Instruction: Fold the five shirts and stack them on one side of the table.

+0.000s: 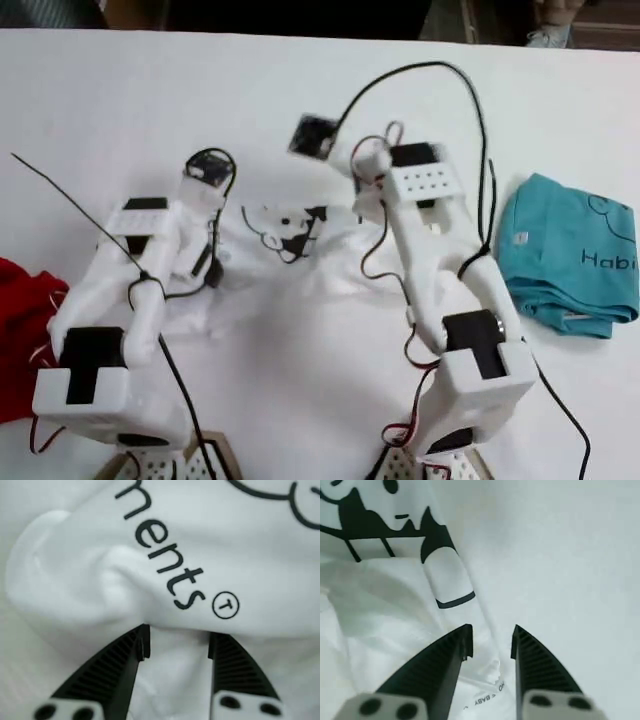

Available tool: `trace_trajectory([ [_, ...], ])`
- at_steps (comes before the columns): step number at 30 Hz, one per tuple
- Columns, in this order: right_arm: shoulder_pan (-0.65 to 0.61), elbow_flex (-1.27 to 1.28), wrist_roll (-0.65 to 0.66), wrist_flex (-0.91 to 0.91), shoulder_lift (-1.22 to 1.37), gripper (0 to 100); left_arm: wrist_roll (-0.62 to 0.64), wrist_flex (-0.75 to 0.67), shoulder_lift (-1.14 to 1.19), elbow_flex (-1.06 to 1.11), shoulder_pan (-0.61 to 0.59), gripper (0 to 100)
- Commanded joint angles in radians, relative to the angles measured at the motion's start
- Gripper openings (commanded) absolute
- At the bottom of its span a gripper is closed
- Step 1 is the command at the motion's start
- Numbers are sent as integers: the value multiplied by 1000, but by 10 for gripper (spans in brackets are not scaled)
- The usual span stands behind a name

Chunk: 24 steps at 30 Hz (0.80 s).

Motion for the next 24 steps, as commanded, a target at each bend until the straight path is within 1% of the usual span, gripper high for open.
trace_trajectory([
  [1,-21,-49,-21,156,-51,108,-3,-12,8,-15,2,214],
  [3,-44,-49,-17,249,-87,29,-3,-12,8,-15,2,214],
  [4,-53,-49,-17,286,-104,12,-3,-12,8,-15,2,214],
  [6,-64,-49,-17,358,-130,37,-3,-12,8,-15,2,214],
  [8,-74,-48,-17,407,-145,34,-3,-12,8,-15,2,214],
  [11,-81,-20,-15,424,-150,21,-3,-12,8,-15,2,214],
  [14,-81,48,-15,375,-145,21,-3,-12,8,-15,2,214],
  [20,-125,255,-15,180,-143,21,-3,-12,8,-15,2,214],
  [24,-133,298,-25,41,-143,21,-3,-12,8,-15,2,214],
])
